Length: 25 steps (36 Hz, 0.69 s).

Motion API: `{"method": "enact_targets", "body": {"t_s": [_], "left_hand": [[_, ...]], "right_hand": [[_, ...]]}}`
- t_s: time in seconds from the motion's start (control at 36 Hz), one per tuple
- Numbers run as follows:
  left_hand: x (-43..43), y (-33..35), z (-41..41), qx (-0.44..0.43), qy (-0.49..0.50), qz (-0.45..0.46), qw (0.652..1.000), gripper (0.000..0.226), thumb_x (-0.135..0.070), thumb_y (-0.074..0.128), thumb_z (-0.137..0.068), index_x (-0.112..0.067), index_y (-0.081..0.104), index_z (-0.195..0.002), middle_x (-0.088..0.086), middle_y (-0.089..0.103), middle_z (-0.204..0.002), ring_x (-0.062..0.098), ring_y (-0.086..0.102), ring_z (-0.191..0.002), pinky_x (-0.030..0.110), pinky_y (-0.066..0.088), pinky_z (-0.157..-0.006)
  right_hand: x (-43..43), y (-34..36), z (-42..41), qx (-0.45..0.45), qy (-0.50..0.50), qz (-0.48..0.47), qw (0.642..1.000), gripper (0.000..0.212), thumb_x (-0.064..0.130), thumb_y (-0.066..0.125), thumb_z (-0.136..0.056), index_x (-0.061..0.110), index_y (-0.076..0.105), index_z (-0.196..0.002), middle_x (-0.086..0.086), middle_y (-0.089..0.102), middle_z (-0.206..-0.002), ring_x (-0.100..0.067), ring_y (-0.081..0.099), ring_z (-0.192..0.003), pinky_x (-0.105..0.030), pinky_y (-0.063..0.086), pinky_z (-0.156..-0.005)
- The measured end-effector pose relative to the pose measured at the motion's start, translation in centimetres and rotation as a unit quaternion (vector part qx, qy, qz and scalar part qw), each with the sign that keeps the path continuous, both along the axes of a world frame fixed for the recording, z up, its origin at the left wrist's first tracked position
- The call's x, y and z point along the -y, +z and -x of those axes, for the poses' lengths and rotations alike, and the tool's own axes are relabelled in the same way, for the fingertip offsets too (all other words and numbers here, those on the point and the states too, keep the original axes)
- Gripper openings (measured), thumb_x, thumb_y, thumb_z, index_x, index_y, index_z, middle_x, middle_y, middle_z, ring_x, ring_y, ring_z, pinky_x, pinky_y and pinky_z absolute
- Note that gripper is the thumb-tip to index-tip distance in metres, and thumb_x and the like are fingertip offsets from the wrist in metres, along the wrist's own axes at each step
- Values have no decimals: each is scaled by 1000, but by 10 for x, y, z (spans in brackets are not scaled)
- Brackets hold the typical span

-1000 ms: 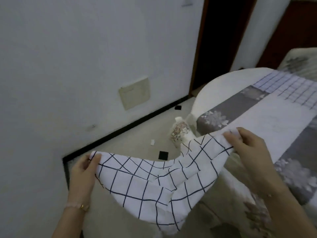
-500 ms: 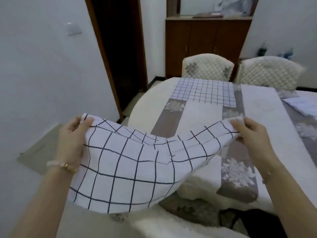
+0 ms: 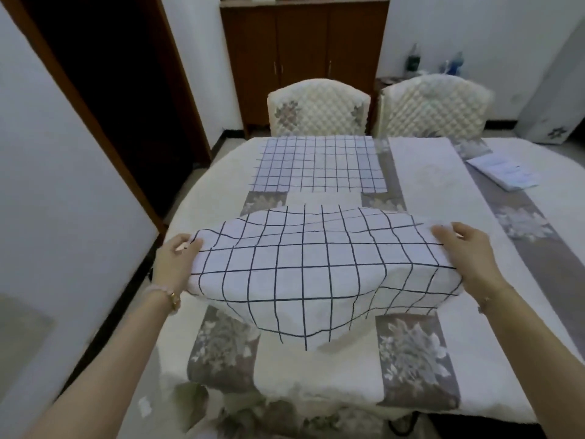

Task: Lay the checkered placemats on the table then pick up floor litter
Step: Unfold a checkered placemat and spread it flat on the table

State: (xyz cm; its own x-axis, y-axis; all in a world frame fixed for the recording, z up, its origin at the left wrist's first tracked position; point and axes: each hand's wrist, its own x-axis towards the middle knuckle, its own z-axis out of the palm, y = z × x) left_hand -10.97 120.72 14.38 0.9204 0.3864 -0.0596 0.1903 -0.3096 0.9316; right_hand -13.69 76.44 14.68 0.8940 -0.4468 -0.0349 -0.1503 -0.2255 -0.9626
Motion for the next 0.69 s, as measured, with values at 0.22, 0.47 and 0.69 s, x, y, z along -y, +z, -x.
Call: {"method": "enact_targets", "body": {"t_s": [0.22,0.47,0.69], "left_hand": [[3,-75,-39,-104,-33,-33,994,17,-26,61,-89,-12,62,-98,10,60,-91,27,53,-92,30,39,-80],[6,-131,-53,-186,-51,-71,979,19,-25,59,-89,-21,51,-73,2,53,-77,24,48,-84,30,35,-75],[-7,-126,-44,-201,-120,-67,970,33,-28,60,-89,-11,51,-116,15,56,-122,32,55,-109,37,42,-89]], "right_hand": [[-6,-65,-17,-121,-24,41,992,38,24,58,-92,-2,60,-120,-21,61,-125,-32,57,-114,-38,44,-92],[-4,-128,-10,-226,-52,7,973,29,24,60,-89,-1,64,-74,-12,60,-73,-23,54,-74,-36,46,-69],[-8,-122,14,-230,11,18,973,40,39,60,-89,13,57,-119,-5,60,-112,-23,56,-104,-34,43,-91]]}}
